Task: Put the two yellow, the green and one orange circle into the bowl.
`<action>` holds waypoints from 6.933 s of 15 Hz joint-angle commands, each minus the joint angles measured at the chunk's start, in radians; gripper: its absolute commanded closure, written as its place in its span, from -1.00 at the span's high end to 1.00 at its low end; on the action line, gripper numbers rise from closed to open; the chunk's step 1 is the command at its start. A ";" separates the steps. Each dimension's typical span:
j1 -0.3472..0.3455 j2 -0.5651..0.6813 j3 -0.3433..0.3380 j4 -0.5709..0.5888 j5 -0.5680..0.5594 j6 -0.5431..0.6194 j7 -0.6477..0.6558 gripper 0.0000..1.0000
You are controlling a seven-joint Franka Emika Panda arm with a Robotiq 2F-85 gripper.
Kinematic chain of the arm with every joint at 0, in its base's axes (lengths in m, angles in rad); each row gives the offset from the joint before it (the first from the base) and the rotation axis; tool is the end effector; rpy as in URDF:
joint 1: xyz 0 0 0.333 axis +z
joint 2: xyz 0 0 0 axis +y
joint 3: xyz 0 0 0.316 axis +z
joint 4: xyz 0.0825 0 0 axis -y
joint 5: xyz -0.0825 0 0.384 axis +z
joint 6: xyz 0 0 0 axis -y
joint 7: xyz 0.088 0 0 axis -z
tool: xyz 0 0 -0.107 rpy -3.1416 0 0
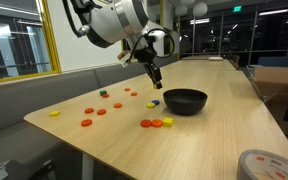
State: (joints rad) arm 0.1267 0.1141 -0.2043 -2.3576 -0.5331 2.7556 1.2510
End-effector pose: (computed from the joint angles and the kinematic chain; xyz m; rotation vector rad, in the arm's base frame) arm 0.5311 -0.0202 0.3069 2.7245 -1.2427 0.5869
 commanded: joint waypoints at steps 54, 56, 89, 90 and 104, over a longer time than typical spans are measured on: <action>-0.121 0.282 0.169 0.343 0.573 -0.432 -1.014 1.00; -0.109 0.286 0.164 0.333 0.564 -0.388 -0.978 1.00; -0.056 0.275 0.115 0.220 0.585 -0.170 -0.810 -0.15; -0.057 0.273 0.114 0.220 0.585 -0.169 -0.809 -0.29; -0.009 0.153 0.029 0.093 0.544 0.187 -0.751 -0.67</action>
State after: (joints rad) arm 0.0653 0.3320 -0.0983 -2.1960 0.0568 2.8687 0.4255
